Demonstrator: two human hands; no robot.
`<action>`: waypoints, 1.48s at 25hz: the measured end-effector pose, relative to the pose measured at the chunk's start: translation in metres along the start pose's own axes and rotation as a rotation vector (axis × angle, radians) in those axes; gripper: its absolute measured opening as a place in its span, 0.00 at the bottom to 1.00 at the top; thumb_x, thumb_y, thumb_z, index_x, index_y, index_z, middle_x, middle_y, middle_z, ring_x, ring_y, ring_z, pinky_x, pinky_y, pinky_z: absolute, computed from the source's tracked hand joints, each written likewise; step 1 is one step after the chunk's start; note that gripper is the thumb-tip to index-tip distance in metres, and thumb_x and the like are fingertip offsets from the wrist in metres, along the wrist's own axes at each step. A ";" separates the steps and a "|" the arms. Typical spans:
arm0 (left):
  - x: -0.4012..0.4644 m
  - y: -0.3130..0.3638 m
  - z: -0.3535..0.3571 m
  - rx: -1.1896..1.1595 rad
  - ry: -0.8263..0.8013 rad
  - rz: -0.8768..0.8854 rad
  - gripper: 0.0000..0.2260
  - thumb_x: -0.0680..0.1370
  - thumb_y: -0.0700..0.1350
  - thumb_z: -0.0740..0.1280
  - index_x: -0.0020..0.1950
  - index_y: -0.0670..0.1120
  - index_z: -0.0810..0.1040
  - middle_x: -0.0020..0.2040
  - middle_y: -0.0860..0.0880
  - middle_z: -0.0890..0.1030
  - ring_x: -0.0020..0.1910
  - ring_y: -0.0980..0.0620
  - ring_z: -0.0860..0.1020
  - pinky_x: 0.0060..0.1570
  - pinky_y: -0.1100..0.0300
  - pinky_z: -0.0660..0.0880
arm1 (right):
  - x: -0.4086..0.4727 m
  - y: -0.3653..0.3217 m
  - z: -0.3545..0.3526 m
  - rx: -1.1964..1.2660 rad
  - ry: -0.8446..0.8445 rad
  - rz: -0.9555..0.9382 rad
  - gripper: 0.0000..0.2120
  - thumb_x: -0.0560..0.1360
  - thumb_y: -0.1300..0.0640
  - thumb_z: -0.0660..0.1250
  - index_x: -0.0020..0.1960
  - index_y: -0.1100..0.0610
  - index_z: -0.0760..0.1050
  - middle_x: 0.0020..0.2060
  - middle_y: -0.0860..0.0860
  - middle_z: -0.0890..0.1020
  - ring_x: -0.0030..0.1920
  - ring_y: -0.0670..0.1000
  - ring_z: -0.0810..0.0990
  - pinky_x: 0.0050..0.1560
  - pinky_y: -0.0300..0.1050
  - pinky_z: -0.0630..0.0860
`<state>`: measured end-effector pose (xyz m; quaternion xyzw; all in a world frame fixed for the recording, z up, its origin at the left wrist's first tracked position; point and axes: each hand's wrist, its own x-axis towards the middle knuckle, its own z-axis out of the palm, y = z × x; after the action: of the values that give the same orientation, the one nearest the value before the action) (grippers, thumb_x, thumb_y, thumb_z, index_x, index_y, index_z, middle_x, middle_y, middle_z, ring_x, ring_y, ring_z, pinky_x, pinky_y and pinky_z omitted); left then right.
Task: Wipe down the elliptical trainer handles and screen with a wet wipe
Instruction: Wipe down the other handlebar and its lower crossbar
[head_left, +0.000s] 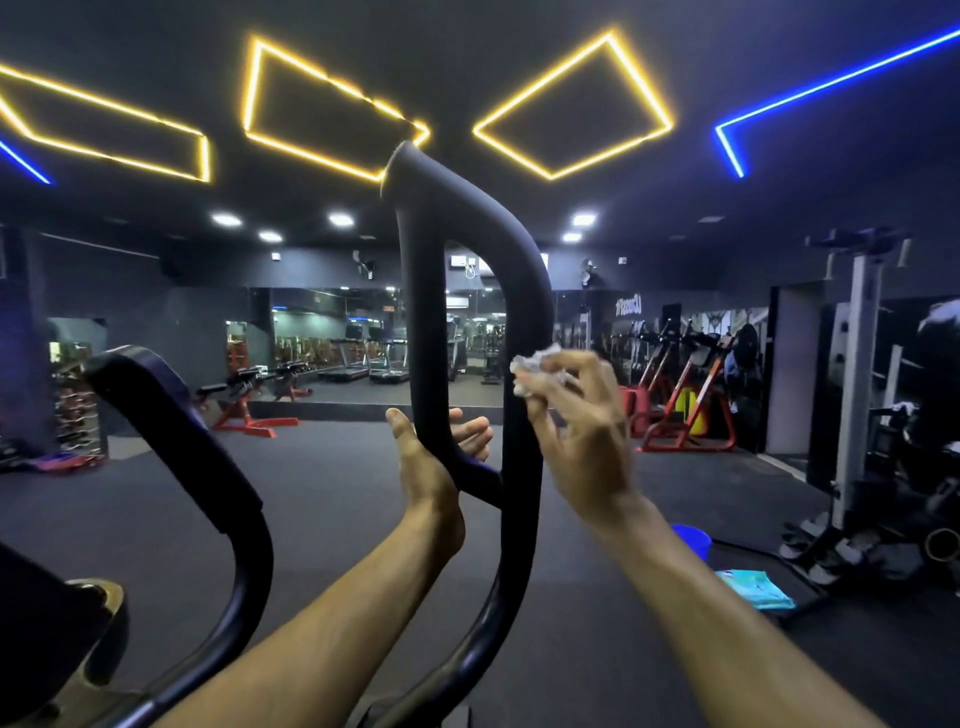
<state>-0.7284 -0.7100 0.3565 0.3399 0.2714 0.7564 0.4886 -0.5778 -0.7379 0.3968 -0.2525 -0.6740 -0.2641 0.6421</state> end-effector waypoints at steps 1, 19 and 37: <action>-0.001 0.000 0.001 -0.008 0.009 0.005 0.40 0.83 0.71 0.44 0.62 0.38 0.79 0.51 0.35 0.87 0.53 0.37 0.86 0.62 0.42 0.79 | -0.013 0.003 0.008 -0.031 -0.017 -0.009 0.08 0.76 0.64 0.73 0.54 0.59 0.85 0.52 0.55 0.79 0.54 0.52 0.75 0.59 0.28 0.69; -0.004 0.000 0.006 -0.059 0.071 -0.032 0.34 0.84 0.69 0.46 0.61 0.43 0.78 0.49 0.41 0.88 0.55 0.42 0.86 0.68 0.43 0.76 | 0.066 0.014 -0.009 0.050 -0.002 -0.194 0.06 0.80 0.64 0.70 0.56 0.61 0.82 0.53 0.54 0.80 0.56 0.50 0.79 0.56 0.45 0.80; -0.006 0.002 0.007 -0.061 0.099 -0.018 0.36 0.84 0.69 0.46 0.57 0.40 0.79 0.52 0.37 0.87 0.52 0.40 0.87 0.59 0.46 0.80 | -0.013 0.012 0.005 0.221 0.029 0.112 0.09 0.80 0.66 0.69 0.58 0.58 0.81 0.49 0.48 0.79 0.49 0.44 0.79 0.48 0.42 0.80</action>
<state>-0.7219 -0.7156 0.3608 0.2846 0.2751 0.7757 0.4915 -0.5729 -0.7254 0.3845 -0.2134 -0.6744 -0.1554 0.6896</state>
